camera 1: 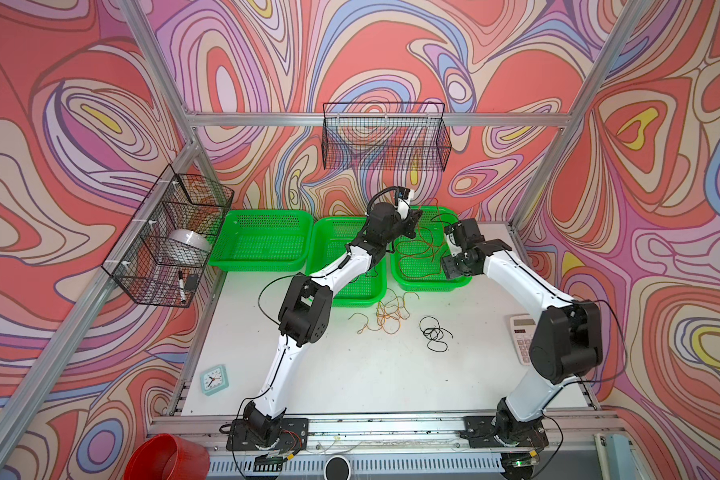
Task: Untangle the cables
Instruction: 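Bring the right gripper back to the tangle while left gripper withdraws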
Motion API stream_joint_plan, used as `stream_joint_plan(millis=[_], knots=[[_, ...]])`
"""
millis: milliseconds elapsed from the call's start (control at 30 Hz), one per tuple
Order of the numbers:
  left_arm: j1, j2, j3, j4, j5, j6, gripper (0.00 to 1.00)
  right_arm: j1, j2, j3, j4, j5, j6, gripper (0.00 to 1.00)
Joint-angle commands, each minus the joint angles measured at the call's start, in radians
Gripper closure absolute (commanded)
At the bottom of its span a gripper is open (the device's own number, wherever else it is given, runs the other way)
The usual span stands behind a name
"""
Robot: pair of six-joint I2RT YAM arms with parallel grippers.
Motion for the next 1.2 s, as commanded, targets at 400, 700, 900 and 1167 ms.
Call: stream_joint_plan(millis=[400, 700, 900, 1167], knots=[[-0.004, -0.028, -0.118, -0.058, -0.031, 0.063, 0.14, 0.024, -0.428, -0.349, -0.026, -0.395, 0.424, 0.35], [-0.011, -0.209, -0.269, -0.024, -0.080, 0.224, 0.00, 0.144, -0.496, -0.710, 0.177, -0.428, 0.674, 0.39], [-0.035, -0.347, -0.421, 0.011, -0.106, 0.316, 0.00, 0.161, -0.403, -0.773, 0.301, -0.391, 0.682, 0.53], [-0.053, -0.572, -0.665, 0.054, -0.078, 0.395, 0.00, 0.164, -0.321, -0.746, 0.358, -0.486, 0.609, 0.88]])
